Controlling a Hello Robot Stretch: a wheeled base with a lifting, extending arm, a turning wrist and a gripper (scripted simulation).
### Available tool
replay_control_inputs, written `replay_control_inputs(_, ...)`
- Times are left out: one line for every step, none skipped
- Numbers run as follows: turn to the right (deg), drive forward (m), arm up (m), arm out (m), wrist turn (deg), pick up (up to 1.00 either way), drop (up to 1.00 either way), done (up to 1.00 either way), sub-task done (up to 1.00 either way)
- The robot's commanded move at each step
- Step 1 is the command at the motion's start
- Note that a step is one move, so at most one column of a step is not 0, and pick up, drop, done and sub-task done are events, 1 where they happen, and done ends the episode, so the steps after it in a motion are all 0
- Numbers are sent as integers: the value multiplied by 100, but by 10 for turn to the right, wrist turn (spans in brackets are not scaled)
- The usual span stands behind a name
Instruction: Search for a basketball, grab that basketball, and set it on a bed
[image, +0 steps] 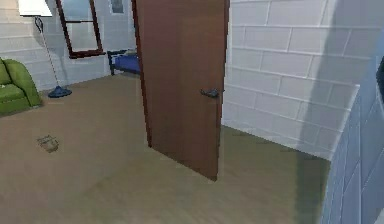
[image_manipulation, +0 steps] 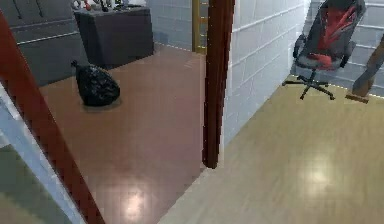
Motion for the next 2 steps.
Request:
replay_control_inputs(-450, 0, 0, 0, 0, 0, 0, 0, 0)
replay_control_inputs(-30, 0, 0, 0, 0, 0, 0, 0, 0)
